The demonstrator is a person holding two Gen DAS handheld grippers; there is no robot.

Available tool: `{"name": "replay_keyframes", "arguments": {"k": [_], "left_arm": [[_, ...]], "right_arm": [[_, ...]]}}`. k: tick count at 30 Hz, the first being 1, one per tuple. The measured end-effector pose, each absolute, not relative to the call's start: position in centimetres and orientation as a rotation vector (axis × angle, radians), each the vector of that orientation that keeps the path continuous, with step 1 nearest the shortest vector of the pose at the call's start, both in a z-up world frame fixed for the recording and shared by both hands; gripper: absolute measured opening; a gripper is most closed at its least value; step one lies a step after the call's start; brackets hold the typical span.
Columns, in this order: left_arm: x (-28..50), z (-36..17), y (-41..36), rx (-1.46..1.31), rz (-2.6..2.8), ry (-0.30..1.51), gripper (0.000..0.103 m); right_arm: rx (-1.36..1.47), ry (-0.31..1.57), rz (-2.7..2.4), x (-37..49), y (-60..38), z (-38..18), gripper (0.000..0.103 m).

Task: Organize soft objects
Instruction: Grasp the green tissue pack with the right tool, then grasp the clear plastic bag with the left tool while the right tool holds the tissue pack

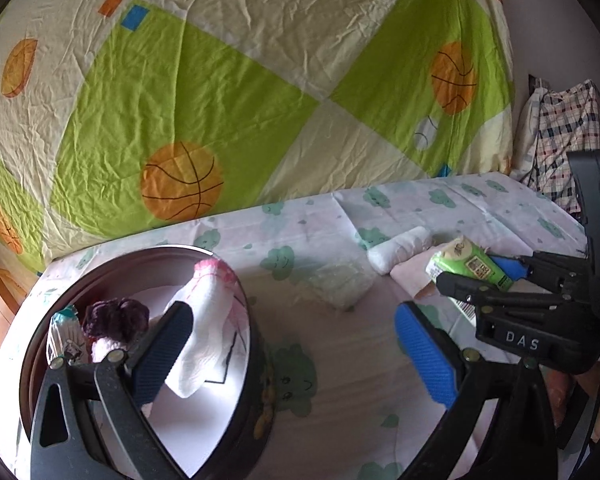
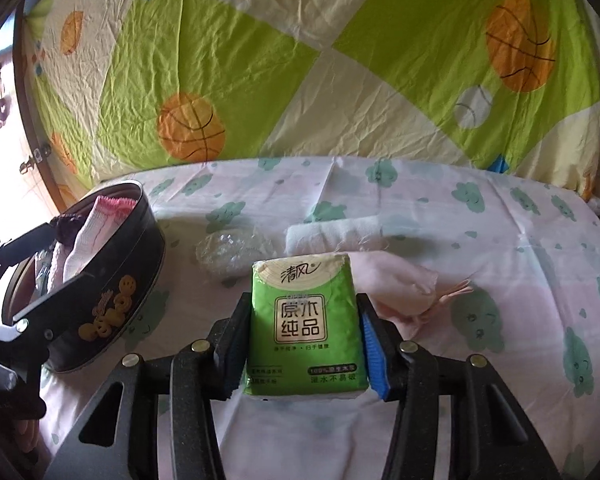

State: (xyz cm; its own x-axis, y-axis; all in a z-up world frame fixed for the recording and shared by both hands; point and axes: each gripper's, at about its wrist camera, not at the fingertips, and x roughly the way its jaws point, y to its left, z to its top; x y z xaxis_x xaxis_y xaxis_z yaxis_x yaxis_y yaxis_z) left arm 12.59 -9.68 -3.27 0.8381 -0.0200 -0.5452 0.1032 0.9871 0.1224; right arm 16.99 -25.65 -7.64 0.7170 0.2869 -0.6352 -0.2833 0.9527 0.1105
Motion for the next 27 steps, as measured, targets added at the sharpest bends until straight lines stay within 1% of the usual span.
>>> {"name": "replay_keyframes", "arguments": {"k": [4, 6, 8, 11, 14, 17, 27], "left_arm": [[14.3, -3.3, -12.0, 0.150, -0.130, 0.586, 0.101], [15.5, -3.8, -13.1, 0.150, -0.153, 0.608, 0.098], [16.6, -4.4, -14.1, 0.174, -0.174, 0.624, 0.097], [18.4, -5.5, -15.1, 0.198, -0.195, 0.661, 0.090], [20.3, -6.8, -15.2, 0.193, -0.209, 0.720, 0.078], [21.9, -7.9, -14.8, 0.167, -0.219, 0.772, 0.071], [24.0, -9.8, -13.9, 0.143, -0.244, 0.859, 0.071]], "right_arm": [[0.104, 0.647, 0.229, 17.3, -28.8, -6.6, 0.051], [0.137, 0.640, 0.179, 17.6, -30.2, -6.5, 0.051], [0.176, 0.634, 0.159, 17.5, -31.3, -6.3, 0.051], [0.207, 0.627, 0.143, 17.5, -32.1, -6.2, 0.052], [0.207, 0.621, 0.139, 17.5, -32.1, -6.1, 0.052], [0.200, 0.619, 0.138, 17.5, -32.1, -6.2, 0.052], [0.203, 0.620, 0.155, 17.4, -31.9, -6.2, 0.052]]}}
